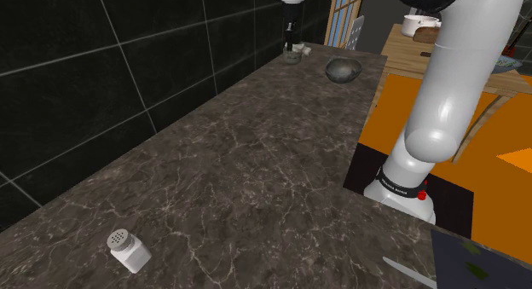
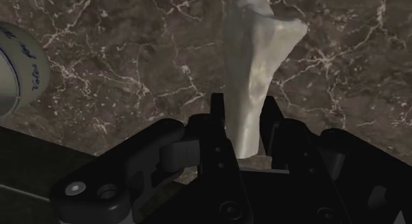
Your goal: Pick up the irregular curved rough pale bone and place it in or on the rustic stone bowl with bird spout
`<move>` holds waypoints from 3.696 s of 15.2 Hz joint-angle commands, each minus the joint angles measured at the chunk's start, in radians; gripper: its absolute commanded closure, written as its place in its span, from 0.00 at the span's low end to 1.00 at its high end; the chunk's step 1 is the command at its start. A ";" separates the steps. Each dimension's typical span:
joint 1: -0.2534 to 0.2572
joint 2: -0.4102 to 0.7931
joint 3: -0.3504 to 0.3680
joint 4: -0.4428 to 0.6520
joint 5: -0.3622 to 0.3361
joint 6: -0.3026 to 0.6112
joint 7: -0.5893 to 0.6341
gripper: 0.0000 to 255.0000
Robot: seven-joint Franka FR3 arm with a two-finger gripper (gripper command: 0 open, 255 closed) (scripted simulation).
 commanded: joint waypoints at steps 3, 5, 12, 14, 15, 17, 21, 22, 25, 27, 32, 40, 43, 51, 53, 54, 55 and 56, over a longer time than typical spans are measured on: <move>-0.039 -0.056 -0.035 -0.071 -0.017 0.021 -0.073 1.00; -0.060 -0.078 -0.054 -0.099 -0.024 0.030 -0.112 1.00; -0.137 -0.127 -0.126 -0.156 -0.042 0.049 -0.257 1.00; -0.160 -0.131 -0.149 -0.162 -0.043 0.053 -0.303 1.00; -0.172 -0.132 -0.160 -0.163 -0.042 0.054 -0.326 1.00; -0.196 -0.130 -0.183 -0.162 -0.040 0.056 -0.374 1.00; -0.211 -0.123 -0.198 -0.196 -0.035 0.097 -0.403 1.00; -0.211 -0.121 -0.198 -0.207 -0.035 0.110 -0.404 1.00; -0.212 -0.115 -0.199 -0.241 -0.031 0.150 -0.405 1.00; -0.213 -0.109 -0.199 -0.263 -0.028 0.176 -0.406 1.00; -0.214 -0.095 -0.200 -0.303 -0.021 0.228 -0.410 1.00; -0.214 -0.095 -0.200 -0.303 -0.020 0.228 -0.410 0.00; -0.214 -0.095 -0.200 -0.303 -0.020 0.228 -0.410 0.00; -0.209 -0.127 -0.196 -0.207 -0.038 0.105 -0.398 0.00; -0.209 -0.127 -0.196 -0.207 -0.038 0.105 -0.398 0.00; -0.209 -0.127 -0.196 -0.207 -0.038 0.105 -0.398 0.00; -0.209 -0.127 -0.196 -0.207 -0.038 0.105 -0.398 0.00; -0.209 -0.127 -0.196 -0.207 -0.038 0.105 -0.398 0.00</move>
